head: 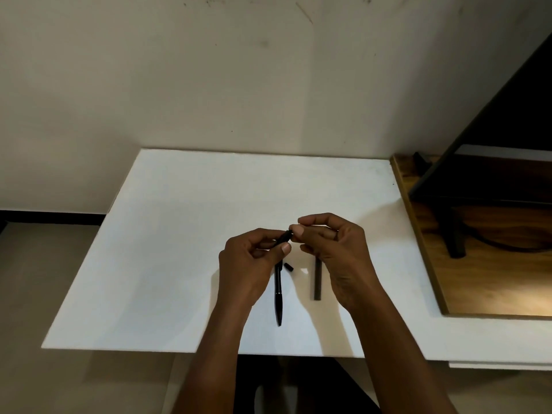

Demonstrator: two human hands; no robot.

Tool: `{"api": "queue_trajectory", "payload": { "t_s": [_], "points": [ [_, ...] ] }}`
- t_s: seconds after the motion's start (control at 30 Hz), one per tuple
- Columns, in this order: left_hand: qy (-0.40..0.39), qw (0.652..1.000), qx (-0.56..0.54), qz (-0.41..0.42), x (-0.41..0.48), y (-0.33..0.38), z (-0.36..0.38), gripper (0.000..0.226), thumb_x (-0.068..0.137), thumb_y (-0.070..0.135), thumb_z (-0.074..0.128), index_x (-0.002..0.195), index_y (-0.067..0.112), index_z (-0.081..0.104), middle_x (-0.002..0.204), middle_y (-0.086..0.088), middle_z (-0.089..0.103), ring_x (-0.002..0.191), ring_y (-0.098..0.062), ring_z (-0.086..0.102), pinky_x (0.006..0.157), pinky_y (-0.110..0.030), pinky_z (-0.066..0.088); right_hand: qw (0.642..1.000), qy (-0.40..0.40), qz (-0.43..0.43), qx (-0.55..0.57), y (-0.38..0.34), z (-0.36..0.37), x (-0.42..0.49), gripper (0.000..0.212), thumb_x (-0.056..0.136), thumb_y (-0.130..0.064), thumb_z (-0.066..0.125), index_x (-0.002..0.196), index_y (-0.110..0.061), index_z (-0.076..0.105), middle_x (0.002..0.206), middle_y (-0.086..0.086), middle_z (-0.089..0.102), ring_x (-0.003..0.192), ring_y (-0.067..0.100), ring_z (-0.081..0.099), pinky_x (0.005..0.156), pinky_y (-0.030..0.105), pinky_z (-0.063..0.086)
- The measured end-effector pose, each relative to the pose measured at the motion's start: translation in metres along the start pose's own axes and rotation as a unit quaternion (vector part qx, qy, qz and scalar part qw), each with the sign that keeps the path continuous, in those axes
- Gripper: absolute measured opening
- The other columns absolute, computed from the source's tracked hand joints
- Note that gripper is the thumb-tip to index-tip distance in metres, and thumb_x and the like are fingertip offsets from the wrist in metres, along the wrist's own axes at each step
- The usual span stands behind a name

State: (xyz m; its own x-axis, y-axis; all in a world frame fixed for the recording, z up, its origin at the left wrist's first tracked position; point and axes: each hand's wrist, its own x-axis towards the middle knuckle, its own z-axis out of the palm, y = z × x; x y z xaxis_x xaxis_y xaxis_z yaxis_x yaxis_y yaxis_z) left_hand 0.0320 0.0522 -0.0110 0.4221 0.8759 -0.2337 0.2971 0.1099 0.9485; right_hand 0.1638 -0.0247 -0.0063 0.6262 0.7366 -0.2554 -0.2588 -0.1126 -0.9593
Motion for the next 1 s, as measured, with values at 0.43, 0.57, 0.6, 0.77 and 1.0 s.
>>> {"api": "queue_trajectory", "payload": {
  "t_s": [0.43, 0.57, 0.6, 0.77, 1.0],
  "points": [
    [-0.001, 0.999, 0.034, 0.040, 0.0027, -0.0046, 0.0005, 0.019, 0.079, 0.018, 0.082, 0.095, 0.030, 0.081, 0.085, 0.012, 0.079, 0.074, 0.002, 0.071, 0.066, -0.007, 0.050, 0.999, -0.030, -0.009, 0.005, 0.0071, -0.0054, 0.0040, 0.008, 0.086, -0.003, 0.074, 0.094, -0.004, 0.076, 0.087, 0.014, 0.079, 0.080, 0.019, 0.074, 0.080, 0.033, 0.057],
    [-0.002, 0.996, 0.055, 0.063, 0.0023, -0.0042, 0.0018, 0.018, 0.081, 0.018, 0.080, 0.095, 0.029, 0.081, 0.084, 0.014, 0.079, 0.076, 0.003, 0.070, 0.065, -0.002, 0.046, 1.000, -0.030, -0.007, 0.005, 0.0085, -0.0077, 0.0056, 0.009, 0.086, -0.003, 0.073, 0.095, -0.002, 0.076, 0.083, 0.014, 0.078, 0.077, 0.018, 0.073, 0.075, 0.026, 0.056],
    [-0.002, 0.996, 0.059, 0.069, 0.0020, -0.0041, 0.0021, 0.018, 0.081, 0.018, 0.080, 0.095, 0.030, 0.081, 0.083, 0.016, 0.078, 0.076, 0.004, 0.069, 0.065, -0.001, 0.045, 1.000, -0.030, -0.006, 0.004, 0.0087, -0.0082, 0.0060, 0.009, 0.087, -0.003, 0.073, 0.096, -0.002, 0.075, 0.082, 0.013, 0.077, 0.077, 0.018, 0.073, 0.074, 0.026, 0.056],
    [-0.001, 0.994, 0.067, 0.089, 0.0010, -0.0044, 0.0041, 0.019, 0.083, 0.016, 0.079, 0.094, 0.030, 0.081, 0.078, 0.023, 0.074, 0.075, 0.011, 0.067, 0.065, 0.001, 0.043, 0.999, -0.031, 0.001, 0.007, 0.0087, -0.0090, 0.0057, 0.009, 0.088, -0.002, 0.072, 0.095, -0.004, 0.076, 0.079, 0.011, 0.077, 0.077, 0.018, 0.072, 0.071, 0.023, 0.055],
    [-0.006, 0.993, 0.066, 0.093, 0.0001, -0.0035, 0.0051, 0.017, 0.085, 0.018, 0.076, 0.096, 0.031, 0.080, 0.082, 0.022, 0.075, 0.080, 0.008, 0.068, 0.068, -0.002, 0.047, 0.999, -0.030, 0.011, 0.008, 0.0071, -0.0090, 0.0053, 0.010, 0.089, -0.004, 0.071, 0.097, -0.005, 0.076, 0.079, 0.009, 0.076, 0.077, 0.017, 0.072, 0.074, 0.025, 0.056]
  ]
}}
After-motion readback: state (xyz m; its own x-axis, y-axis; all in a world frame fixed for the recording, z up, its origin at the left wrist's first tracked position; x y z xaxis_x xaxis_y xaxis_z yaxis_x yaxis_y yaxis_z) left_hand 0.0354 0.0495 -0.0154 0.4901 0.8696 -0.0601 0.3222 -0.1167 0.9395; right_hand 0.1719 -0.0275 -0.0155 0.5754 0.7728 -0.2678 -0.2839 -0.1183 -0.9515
